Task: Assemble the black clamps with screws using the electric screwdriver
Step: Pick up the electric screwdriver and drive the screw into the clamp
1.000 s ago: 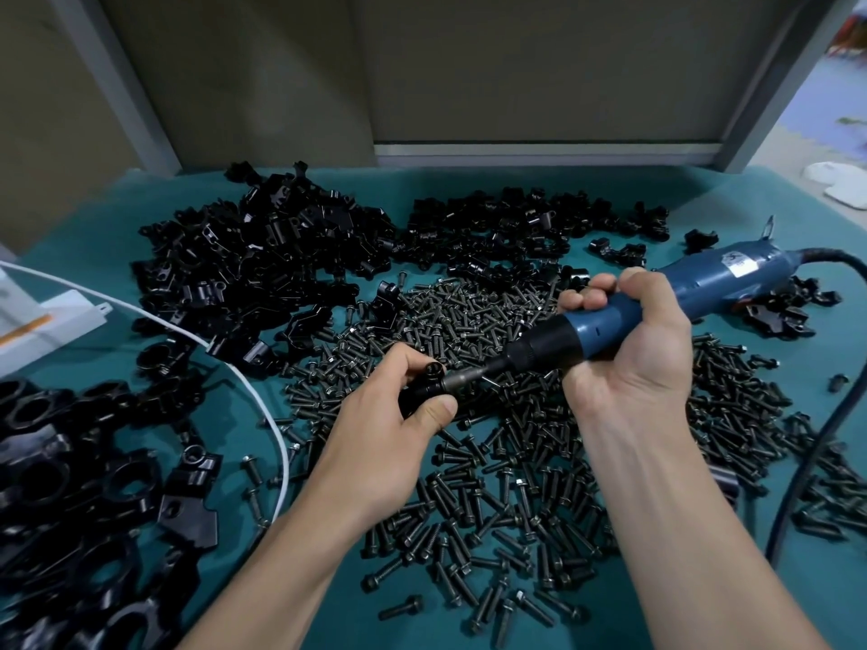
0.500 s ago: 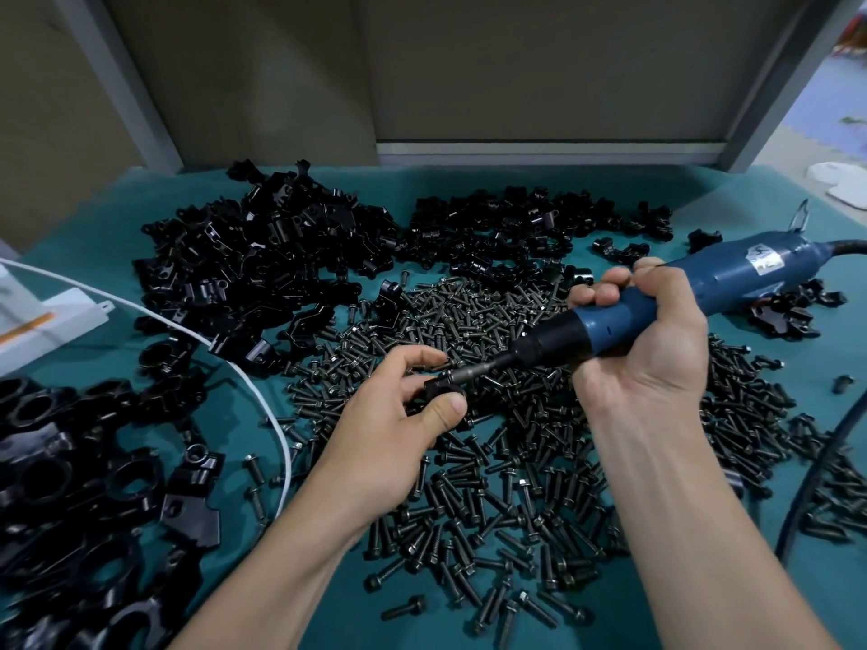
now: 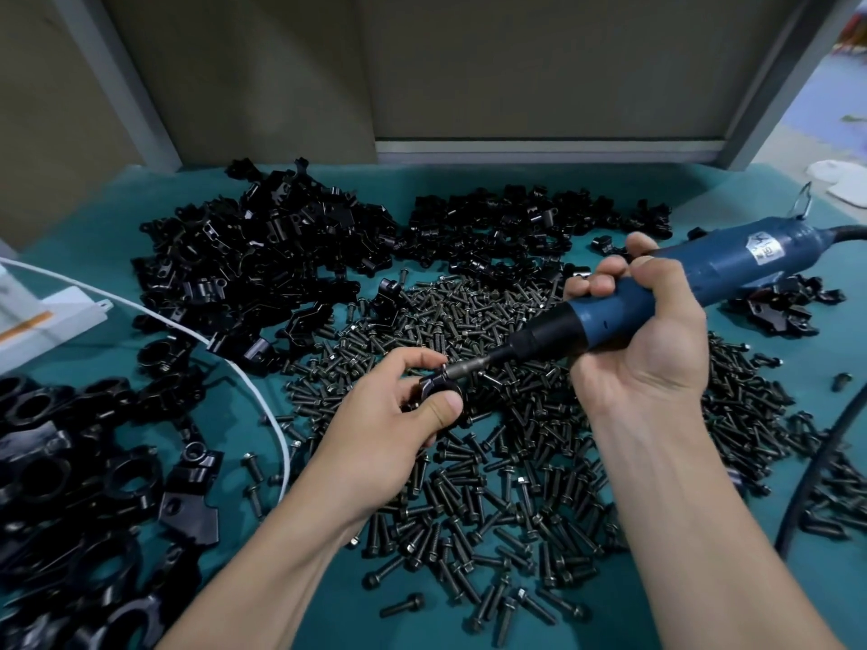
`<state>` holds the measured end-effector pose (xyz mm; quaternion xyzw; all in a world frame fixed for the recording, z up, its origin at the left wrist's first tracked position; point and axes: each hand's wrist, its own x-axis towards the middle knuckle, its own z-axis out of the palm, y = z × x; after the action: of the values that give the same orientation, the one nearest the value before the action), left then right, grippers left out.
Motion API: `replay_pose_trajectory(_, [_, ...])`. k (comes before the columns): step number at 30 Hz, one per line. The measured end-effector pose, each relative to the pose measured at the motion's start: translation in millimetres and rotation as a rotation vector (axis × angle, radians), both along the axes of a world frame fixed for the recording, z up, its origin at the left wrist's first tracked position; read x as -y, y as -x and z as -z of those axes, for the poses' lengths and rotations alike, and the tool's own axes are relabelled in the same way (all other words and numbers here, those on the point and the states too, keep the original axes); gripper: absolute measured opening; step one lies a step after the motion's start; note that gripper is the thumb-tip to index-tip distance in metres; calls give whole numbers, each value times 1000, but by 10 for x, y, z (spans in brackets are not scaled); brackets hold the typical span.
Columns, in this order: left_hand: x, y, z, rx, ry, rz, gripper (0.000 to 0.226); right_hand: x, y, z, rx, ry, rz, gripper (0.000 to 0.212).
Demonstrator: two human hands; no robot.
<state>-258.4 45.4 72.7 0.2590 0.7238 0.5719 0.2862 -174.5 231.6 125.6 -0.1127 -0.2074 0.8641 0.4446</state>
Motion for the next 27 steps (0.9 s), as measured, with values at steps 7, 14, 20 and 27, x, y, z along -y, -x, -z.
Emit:
replay_pose_trajectory(7, [-21, -34, -32, 28, -12, -21, 22, -105, -57, -34, 97, 103, -16, 17])
replay_pose_trajectory(14, [23, -9, -115, -77, -13, -47, 24, -140, -49, -117, 84, 40, -191, 23])
replay_pose_trajectory(20, [26, -72, -168, -374, 49, -182, 35, -107, 44, -216, 491, 372, 18, 19])
replay_pose_trajectory(27, [168, 21, -178, -645, 120, -443, 34, -219, -80, -275, 635, 304, 60, 31])
